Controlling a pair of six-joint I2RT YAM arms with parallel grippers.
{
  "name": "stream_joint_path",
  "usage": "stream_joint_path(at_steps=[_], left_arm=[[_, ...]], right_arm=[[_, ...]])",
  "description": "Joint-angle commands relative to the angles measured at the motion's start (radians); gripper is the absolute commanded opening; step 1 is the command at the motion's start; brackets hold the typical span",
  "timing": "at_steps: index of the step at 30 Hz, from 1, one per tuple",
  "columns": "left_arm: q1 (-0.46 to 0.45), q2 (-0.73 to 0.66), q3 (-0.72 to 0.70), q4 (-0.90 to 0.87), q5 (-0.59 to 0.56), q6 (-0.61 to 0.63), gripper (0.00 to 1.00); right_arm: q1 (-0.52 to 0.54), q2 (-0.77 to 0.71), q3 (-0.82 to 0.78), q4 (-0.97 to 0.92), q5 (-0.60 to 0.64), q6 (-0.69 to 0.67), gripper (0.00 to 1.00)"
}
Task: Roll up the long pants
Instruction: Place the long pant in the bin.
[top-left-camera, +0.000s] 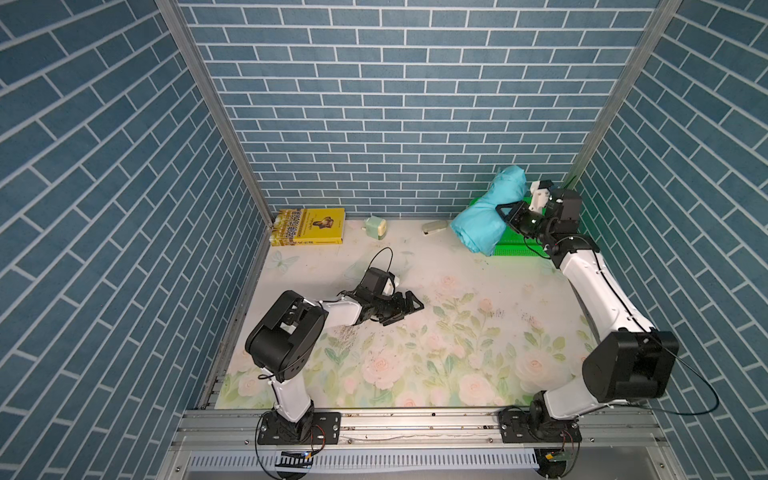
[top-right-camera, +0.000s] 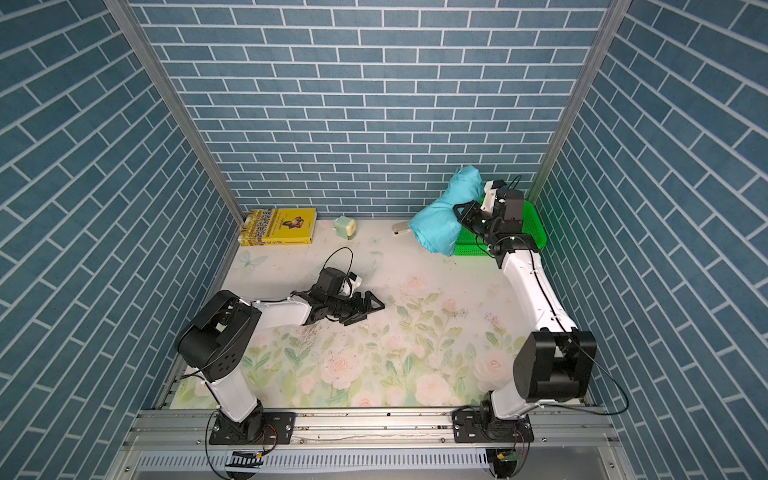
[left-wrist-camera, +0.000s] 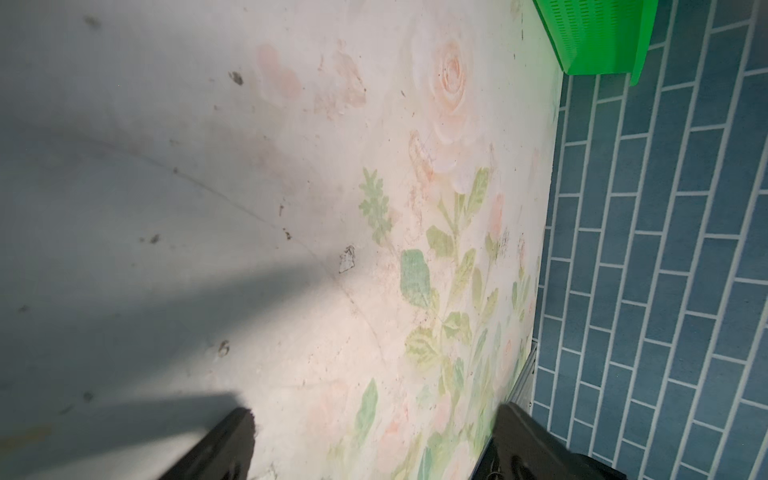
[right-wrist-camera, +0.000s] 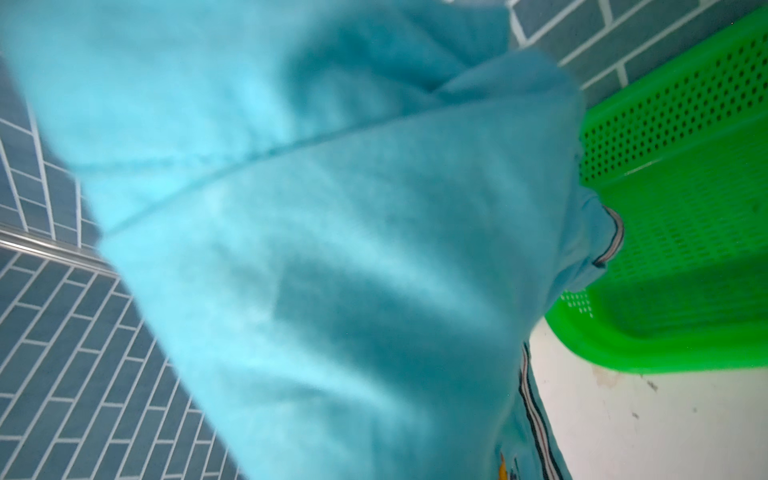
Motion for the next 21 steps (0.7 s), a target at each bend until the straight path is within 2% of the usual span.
stream_joint_path(at_steps=[1,12,21], left_arm=[[0.001,-0.011,-0.017,-0.024,0.002,0.028,0.95],[0.002,0.016,-0.040,-0.008,0.018,0.036,0.95],[-0.009,0.080,-0.052,0.032,0.039,0.035,0.95]], right_arm=[[-0.039,0.088,0.102,0.087,-0.022,0.050,0.00],[-0.107,0.401,0.360,0.200,0.000,0.127,0.00],[-0.096,0.545,0.445,0.257,0.092,0.121,0.00]])
